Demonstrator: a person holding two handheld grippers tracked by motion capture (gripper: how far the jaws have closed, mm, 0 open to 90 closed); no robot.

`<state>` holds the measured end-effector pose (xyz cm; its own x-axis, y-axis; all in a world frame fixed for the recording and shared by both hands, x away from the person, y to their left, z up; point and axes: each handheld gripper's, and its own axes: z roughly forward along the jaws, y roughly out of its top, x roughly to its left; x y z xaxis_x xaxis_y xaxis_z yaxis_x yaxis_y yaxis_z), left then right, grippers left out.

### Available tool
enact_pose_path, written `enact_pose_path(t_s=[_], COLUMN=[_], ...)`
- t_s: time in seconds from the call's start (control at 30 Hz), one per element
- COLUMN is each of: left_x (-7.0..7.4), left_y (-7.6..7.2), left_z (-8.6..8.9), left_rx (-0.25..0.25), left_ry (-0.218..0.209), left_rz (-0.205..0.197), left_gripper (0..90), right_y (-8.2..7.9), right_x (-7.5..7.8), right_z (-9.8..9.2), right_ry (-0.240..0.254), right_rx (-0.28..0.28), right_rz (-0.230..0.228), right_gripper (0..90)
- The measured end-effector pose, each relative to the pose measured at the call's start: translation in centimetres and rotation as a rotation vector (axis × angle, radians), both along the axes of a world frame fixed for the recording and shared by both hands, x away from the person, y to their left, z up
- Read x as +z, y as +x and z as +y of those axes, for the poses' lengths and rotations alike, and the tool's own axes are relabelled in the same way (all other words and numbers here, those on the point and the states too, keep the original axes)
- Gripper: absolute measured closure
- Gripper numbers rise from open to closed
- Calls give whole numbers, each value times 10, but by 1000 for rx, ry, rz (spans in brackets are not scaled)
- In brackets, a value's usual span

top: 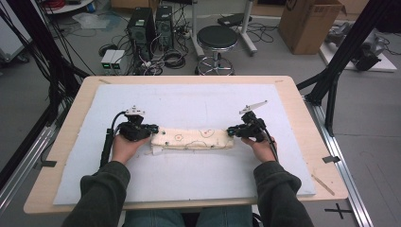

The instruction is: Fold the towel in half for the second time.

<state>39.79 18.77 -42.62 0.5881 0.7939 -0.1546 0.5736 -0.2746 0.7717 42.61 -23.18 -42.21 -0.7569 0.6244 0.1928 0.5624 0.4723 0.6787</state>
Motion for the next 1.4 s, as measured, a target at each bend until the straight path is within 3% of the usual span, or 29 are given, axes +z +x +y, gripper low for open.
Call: enact_pose_path(t_s=[0.13, 0.33, 0.53, 0.9, 1.17, 1.4], left_x=[-2, 6, 12, 20, 26, 29], left_y=[1, -3, -9, -22, -33, -45], left_z=[2, 8, 13, 25, 24, 25], left_rx=[-6, -1, -11, -23, -59, -73], left_ry=[-1, -65, -75, -97, -78, -67], left_rz=[7, -30, -35, -55, -68, -90], left_gripper=[713, 606, 489, 443, 427, 413], right_y=[4, 3, -3, -12, -21, -32], right_x=[-5, -2, 6, 13, 17, 15], right_z=[0, -5, -8, -15, -14, -25], right_ry=[9, 60, 97, 123, 118, 128], right_rx=[-16, -33, -54, -72, -59, -73], right_rz=[7, 1, -16, -22, -45, -57], right_gripper=[755, 582, 443, 308, 270, 241])
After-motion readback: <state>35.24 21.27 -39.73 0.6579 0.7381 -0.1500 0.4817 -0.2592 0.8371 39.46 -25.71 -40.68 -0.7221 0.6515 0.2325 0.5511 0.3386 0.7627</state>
